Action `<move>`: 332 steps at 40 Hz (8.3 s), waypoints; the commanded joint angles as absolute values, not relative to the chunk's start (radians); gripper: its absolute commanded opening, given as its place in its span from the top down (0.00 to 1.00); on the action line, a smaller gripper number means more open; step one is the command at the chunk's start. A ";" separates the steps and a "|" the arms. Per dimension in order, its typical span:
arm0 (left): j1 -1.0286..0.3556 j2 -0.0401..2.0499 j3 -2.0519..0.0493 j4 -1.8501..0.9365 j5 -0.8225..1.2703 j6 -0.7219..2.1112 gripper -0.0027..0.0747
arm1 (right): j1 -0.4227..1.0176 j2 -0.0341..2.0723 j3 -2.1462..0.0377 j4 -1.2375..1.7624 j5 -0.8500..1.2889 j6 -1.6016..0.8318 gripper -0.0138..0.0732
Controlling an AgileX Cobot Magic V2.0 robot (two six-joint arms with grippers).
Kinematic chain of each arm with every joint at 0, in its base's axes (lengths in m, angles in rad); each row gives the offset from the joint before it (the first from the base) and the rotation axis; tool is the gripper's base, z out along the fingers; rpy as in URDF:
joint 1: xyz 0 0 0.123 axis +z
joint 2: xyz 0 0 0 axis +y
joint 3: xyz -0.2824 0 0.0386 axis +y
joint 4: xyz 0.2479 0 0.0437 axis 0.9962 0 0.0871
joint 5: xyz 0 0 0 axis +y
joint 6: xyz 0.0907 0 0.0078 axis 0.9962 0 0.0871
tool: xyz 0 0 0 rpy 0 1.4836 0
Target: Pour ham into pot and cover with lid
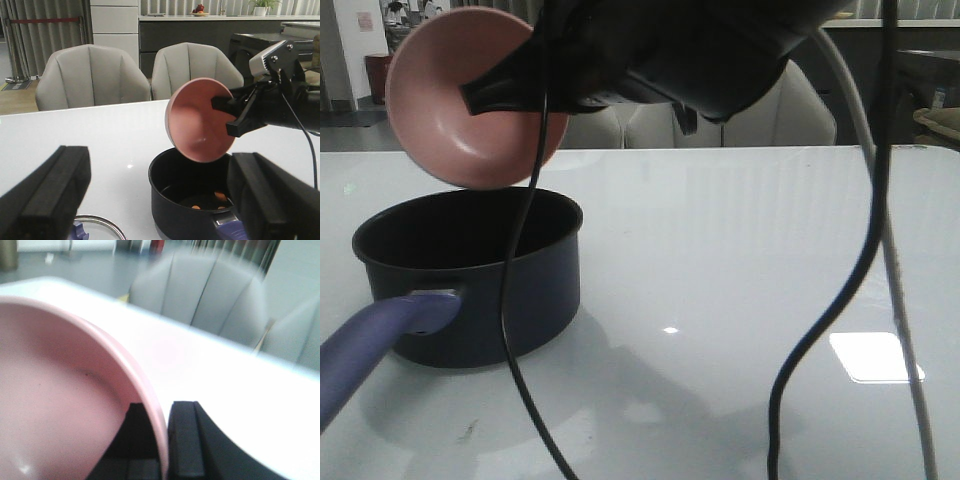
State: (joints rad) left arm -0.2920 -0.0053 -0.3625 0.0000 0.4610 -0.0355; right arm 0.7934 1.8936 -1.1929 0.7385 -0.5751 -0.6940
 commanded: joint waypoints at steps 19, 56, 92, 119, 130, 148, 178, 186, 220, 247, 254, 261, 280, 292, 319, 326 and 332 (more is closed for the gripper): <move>-0.300 0.006 -0.388 0.000 0.388 -0.039 0.18 | 0.356 1.548 -1.231 0.739 0.441 -0.649 0.68; -0.300 0.006 -0.388 0.000 0.388 -0.039 0.18 | 0.118 1.796 -1.276 0.216 0.719 -0.149 0.55; -0.300 0.006 -0.388 0.000 0.383 -0.039 0.18 | 0.143 1.113 -0.915 0.212 0.459 -0.169 0.39; -0.300 0.006 -0.342 0.000 0.385 -0.039 0.18 | 0.190 0.241 -0.299 0.212 0.093 -0.169 0.39; -0.300 0.006 -0.342 0.000 0.376 -0.039 0.18 | 0.190 0.173 -0.197 0.212 0.125 -0.169 0.63; -0.300 0.292 -0.529 0.300 0.444 -0.282 0.16 | 0.190 0.173 -0.197 0.212 0.126 -0.169 0.67; -0.055 1.189 -0.993 0.216 0.759 -0.513 0.15 | 0.190 0.173 -0.197 0.212 0.126 -0.169 0.67; 0.059 1.352 -1.039 -0.030 0.825 -0.353 0.15 | 0.190 0.173 -0.197 0.212 0.126 -0.169 0.67; 0.108 1.799 -1.286 -0.035 1.056 -0.298 0.15 | 0.190 0.173 -0.197 0.212 0.126 -0.169 0.67; 0.108 1.873 -1.400 -0.046 1.203 -0.279 0.81 | 0.190 0.173 -0.197 0.212 0.125 -0.169 0.67; 0.108 1.832 -1.465 -0.046 1.224 -0.277 0.82 | 0.190 0.173 -0.197 0.212 0.125 -0.169 0.67; 0.106 1.783 -1.561 -0.078 1.227 -0.245 0.82 | 0.190 0.173 -0.197 0.212 0.125 -0.169 0.67; -0.167 1.763 -1.751 -0.180 1.274 -0.072 0.82 | 0.190 0.173 -0.197 0.212 0.125 -0.169 0.67; -0.344 1.830 -1.751 -0.150 1.287 -0.059 0.82 | 0.190 0.174 -0.197 0.212 0.125 -0.169 0.67; -0.372 1.850 -1.706 -0.143 1.288 -0.072 0.82 | 0.190 0.174 -0.197 0.212 0.125 -0.169 0.67; -0.372 1.850 -1.675 -0.110 1.288 -0.072 0.82 | 0.190 0.174 -0.197 0.212 0.125 -0.169 0.67; -0.372 1.850 -1.666 -0.093 1.288 -0.072 0.82 | 0.190 0.174 -0.197 0.212 0.125 -0.169 0.67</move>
State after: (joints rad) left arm -0.3670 1.9024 -1.6559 -0.1299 1.2006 -0.0657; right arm 0.1917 0.1654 -0.1685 0.2129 0.2034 -0.1595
